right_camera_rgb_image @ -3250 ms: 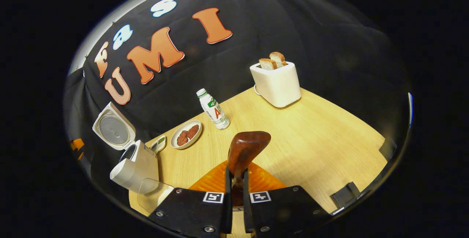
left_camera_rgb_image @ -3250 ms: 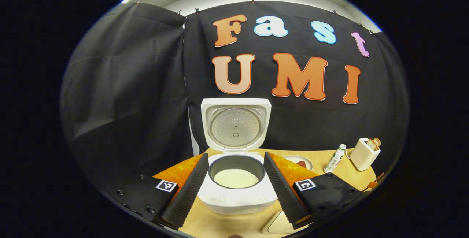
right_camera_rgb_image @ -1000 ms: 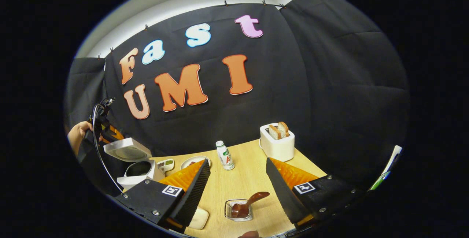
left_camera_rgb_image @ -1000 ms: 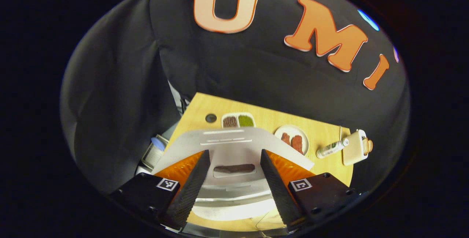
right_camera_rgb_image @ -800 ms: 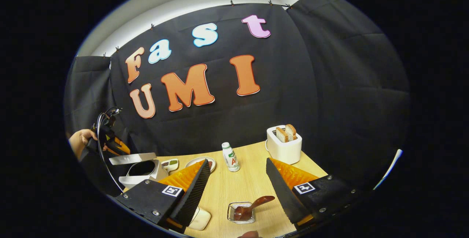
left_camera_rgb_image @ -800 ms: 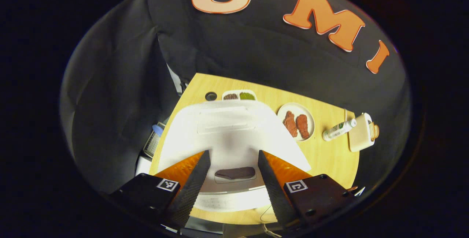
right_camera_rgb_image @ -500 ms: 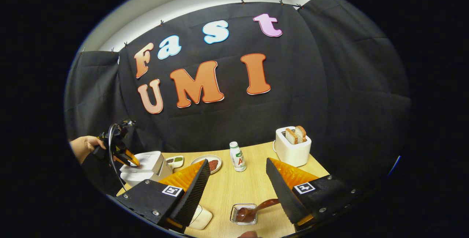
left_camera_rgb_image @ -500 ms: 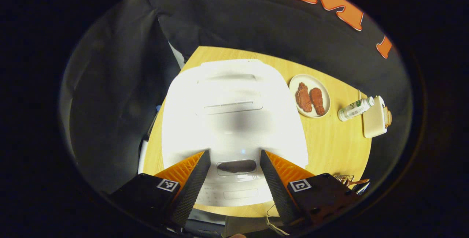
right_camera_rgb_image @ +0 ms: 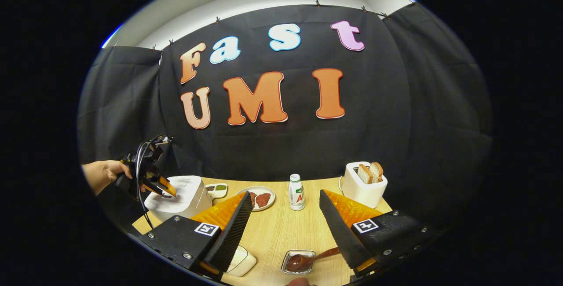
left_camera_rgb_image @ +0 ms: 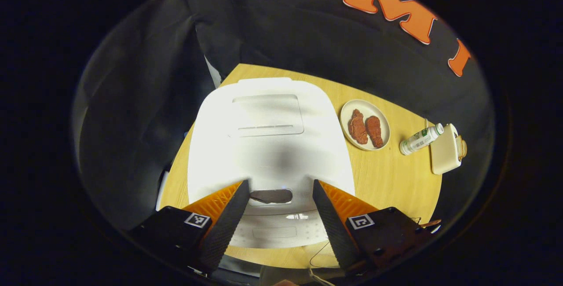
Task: Close the left gripper, press the button to open the rice cooker; take a wooden spoon from the chopstick holder with the right hand, scoop a spoonful of rice and pour it into the rice cooker, then put the wooden spoon back into the chopstick holder.
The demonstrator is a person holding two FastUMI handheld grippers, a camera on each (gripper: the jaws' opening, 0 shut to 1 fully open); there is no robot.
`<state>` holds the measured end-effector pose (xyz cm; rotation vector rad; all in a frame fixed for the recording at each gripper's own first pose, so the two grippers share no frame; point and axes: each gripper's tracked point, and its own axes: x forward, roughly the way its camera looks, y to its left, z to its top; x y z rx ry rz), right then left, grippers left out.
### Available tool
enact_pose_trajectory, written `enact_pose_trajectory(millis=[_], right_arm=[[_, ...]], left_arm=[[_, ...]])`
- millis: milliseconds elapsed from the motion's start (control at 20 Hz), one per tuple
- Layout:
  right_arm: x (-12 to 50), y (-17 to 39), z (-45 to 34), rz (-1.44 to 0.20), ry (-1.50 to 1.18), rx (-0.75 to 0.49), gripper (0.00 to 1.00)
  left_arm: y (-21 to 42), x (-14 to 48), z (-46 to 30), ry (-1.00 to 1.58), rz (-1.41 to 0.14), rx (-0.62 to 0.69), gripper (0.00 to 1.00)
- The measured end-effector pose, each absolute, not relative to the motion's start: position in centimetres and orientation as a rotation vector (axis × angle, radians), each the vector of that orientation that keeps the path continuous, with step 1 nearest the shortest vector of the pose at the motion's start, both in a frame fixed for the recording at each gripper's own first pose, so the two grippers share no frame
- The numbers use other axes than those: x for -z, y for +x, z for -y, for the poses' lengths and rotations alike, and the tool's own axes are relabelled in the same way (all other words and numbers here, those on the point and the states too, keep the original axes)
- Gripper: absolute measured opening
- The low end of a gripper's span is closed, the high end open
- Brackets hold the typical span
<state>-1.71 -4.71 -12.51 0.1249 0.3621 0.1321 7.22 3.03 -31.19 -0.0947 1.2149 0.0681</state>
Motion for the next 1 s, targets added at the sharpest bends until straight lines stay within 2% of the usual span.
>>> enact_pose_trajectory(millis=[350,500,600,700,850,900,1000], right_arm=[[8.4,1.2,0.9,-0.17,0.051,-0.158,0.95],[6.9,1.7,-0.5,-0.12,0.045,-0.16,0.95],[5.8,1.9,-0.9,-0.1,0.059,-0.153,0.95],[4.6,2.2,-1.2,-0.081,0.087,-0.145,0.95],[3.3,2.0,-1.8,-0.052,0.12,-0.153,0.94],[2.9,2.0,-1.8,-0.041,0.117,-0.149,0.94],[2.6,1.9,-1.9,-0.021,0.09,-0.147,0.94]], left_arm=[[8.8,16.4,-1.8,0.004,-0.685,-0.017,1.0],[8.3,10.2,-1.0,0.038,-0.461,0.005,0.98],[7.0,6.4,-0.5,0.05,-0.335,0.016,1.0],[6.1,3.6,0.3,0.06,-0.236,0.021,0.97],[3.9,0.3,1.3,0.069,-0.111,0.04,1.0],[3.4,-0.2,1.6,0.069,-0.08,0.048,0.93],[2.1,-0.5,2.4,0.062,-0.04,0.065,0.93]])
